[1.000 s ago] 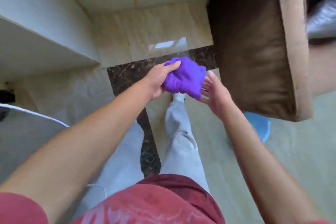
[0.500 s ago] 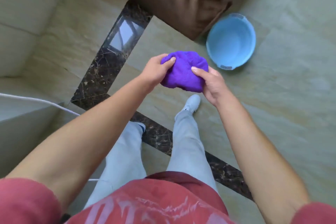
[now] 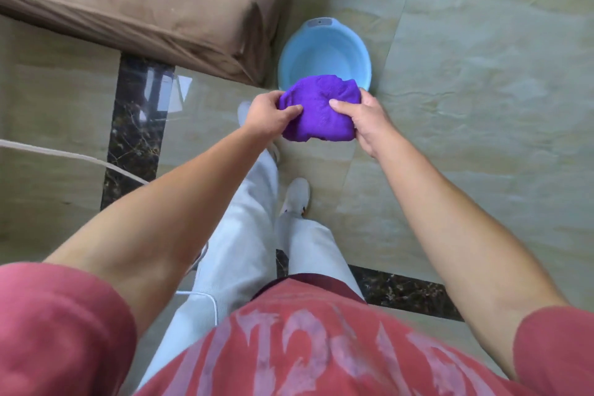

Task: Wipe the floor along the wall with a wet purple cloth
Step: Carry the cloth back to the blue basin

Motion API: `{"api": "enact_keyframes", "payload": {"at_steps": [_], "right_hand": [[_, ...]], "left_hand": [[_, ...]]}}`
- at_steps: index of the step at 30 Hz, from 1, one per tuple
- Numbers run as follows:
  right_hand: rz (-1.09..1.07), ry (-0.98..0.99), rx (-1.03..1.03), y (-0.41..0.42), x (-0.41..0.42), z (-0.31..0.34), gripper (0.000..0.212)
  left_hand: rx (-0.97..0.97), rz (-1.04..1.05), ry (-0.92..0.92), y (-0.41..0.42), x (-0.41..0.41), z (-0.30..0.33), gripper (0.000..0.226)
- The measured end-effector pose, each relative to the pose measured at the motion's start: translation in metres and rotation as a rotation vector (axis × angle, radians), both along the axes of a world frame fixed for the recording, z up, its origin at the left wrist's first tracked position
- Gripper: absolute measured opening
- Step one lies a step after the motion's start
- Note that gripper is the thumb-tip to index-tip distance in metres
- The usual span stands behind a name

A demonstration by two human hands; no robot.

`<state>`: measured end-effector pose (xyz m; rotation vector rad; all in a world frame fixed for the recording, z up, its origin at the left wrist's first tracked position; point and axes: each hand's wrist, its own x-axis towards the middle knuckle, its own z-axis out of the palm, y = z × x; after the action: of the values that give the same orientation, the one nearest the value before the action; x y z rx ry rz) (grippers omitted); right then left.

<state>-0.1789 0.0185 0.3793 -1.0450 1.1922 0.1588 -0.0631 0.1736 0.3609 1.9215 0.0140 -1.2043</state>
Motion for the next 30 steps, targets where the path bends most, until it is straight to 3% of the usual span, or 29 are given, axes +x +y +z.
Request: {"api": "enact_keyframes", "payload": {"at_steps": [6, 10, 17, 21, 26, 28, 30], "right_hand": [[0.243, 0.202, -0.187, -0.069, 0.023, -0.046, 0.033], [0.276, 0.272, -0.195, -0.119, 0.041, -0.123, 0.032], [0.361, 0.394, -0.166, -0.168, 0.055, -0.293, 0.024], [0.513, 0.421, -0.249, -0.174, 0.049, -0.401, 0.026], [0.348, 0.43, -0.06, -0.173, 0.044, -0.504, 0.042], [0.293, 0.426, -0.056, -0.169, 0.04, -0.522, 0.042], [0.19, 0.433, -0.06, -0.168, 0.039, -0.521, 0.059]], "left_hand": [[0.18, -0.322, -0.115, -0.069, 0.048, -0.045, 0.021], [0.264, -0.509, -0.194, -0.117, 0.073, -0.108, 0.02], [0.378, -0.597, -0.239, -0.172, 0.083, -0.265, 0.021], [0.465, -0.645, -0.209, -0.175, 0.075, -0.371, 0.018], [0.536, -0.759, -0.245, -0.177, 0.076, -0.467, 0.022], [0.551, -0.801, -0.259, -0.181, 0.081, -0.485, 0.023], [0.584, -0.888, -0.246, -0.185, 0.083, -0.485, 0.026]]}}
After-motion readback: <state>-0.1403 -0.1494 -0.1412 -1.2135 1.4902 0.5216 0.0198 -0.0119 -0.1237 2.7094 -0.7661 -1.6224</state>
